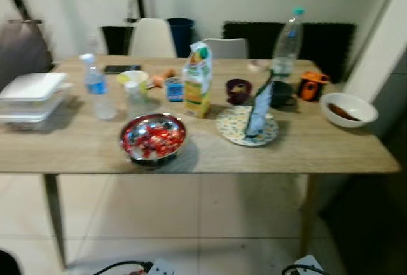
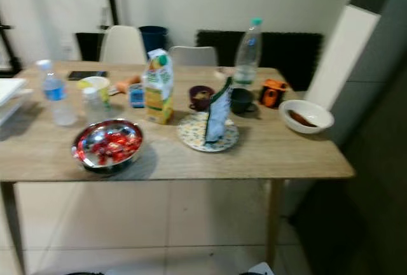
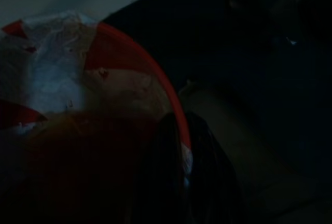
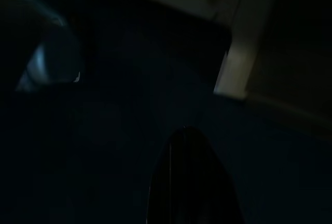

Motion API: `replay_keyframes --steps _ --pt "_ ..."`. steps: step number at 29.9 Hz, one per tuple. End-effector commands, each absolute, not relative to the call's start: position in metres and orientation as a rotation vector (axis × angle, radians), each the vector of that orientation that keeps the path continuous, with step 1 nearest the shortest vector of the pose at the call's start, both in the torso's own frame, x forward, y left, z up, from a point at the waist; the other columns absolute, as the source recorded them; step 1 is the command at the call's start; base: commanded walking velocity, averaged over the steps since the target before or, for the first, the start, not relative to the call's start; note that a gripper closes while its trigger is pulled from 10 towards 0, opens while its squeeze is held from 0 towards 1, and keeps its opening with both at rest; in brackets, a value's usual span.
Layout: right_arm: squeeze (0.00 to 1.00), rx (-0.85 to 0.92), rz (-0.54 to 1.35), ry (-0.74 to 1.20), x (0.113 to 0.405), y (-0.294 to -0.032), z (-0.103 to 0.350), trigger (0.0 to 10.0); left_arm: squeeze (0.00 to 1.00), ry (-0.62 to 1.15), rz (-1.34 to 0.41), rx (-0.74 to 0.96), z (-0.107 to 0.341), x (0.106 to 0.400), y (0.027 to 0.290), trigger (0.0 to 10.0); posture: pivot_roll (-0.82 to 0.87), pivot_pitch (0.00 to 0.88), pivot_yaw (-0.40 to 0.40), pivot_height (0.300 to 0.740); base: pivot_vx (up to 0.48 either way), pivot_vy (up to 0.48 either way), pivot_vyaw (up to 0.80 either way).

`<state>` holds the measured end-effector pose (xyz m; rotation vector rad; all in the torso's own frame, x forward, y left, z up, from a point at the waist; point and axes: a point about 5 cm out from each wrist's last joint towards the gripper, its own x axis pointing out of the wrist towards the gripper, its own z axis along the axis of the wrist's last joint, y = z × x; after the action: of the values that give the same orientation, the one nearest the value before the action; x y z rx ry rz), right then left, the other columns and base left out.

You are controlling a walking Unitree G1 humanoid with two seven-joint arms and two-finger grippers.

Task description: Restocking fridge

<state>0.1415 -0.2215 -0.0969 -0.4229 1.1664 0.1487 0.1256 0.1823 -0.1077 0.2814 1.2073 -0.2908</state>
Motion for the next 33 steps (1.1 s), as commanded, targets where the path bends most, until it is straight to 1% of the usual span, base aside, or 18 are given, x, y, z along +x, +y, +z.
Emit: replay_keyframes --steps 1,5,33 --pt "0.00 -0.437 0.156 1.157 0.1443 -0.2219 -0.0957 10.0 0.00 1.194 -0.294 0.292 -0.1066 0.1292 0.1820 10.0 -0.07 0.000 -0.007 0.740 0.000 0.000 -0.80" --pt "0.00 -0.435 0.155 1.157 0.1436 -0.2219 -0.0960 10.0 0.00 1.195 -0.293 0.294 -0.1066 0.1291 0.1822 10.0 -0.07 0.000 -0.007 0.740 0.000 0.000 -0.60" --pt "0.00 -0.452 0.173 1.154 0.1437 -0.2190 -0.0965 10.0 0.00 1.193 -0.300 0.316 -0.1060 0.1305 0.1841 10.0 -0.07 0.000 -0.013 0.740 0.000 0.000 0.00"
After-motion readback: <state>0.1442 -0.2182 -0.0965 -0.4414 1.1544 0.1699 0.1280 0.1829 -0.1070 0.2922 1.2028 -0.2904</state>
